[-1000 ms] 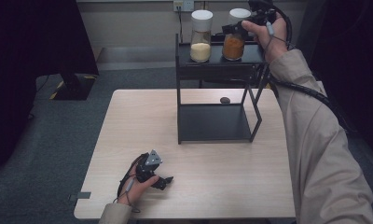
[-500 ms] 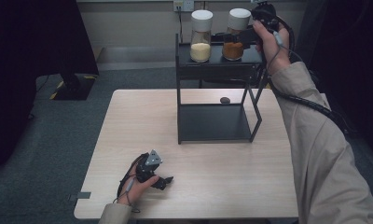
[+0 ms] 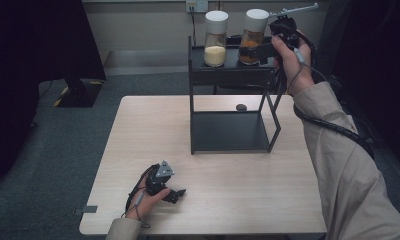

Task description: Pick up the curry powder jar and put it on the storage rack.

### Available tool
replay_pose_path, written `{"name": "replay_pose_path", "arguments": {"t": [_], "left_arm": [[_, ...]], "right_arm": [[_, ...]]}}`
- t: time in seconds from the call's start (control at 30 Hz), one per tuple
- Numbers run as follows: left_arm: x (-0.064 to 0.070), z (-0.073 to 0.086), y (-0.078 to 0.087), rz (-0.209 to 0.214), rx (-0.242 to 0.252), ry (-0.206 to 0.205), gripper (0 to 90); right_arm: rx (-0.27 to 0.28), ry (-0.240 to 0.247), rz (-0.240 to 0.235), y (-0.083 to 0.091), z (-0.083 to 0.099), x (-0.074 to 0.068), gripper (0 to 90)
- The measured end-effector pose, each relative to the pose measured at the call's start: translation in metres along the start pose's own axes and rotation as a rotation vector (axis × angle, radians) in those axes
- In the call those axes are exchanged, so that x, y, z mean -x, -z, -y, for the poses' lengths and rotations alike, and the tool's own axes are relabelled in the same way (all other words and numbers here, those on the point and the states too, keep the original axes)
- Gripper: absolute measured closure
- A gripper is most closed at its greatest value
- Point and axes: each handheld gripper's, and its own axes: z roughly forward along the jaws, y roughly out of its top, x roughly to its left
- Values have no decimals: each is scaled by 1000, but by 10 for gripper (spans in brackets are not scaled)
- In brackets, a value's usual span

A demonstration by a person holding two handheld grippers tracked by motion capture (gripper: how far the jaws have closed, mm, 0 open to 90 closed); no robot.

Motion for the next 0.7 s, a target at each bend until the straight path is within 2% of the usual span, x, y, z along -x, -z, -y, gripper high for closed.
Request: {"name": "replay_pose_path", "arguments": {"t": [0.37, 0.7], "left_arm": [[0, 0, 0, 0, 0, 0, 1], [0, 0, 0, 0, 0, 0, 1]], "right_arm": [[8, 7, -16, -2, 27, -5, 9], [10, -23, -33, -1, 55, -3, 8]]}}
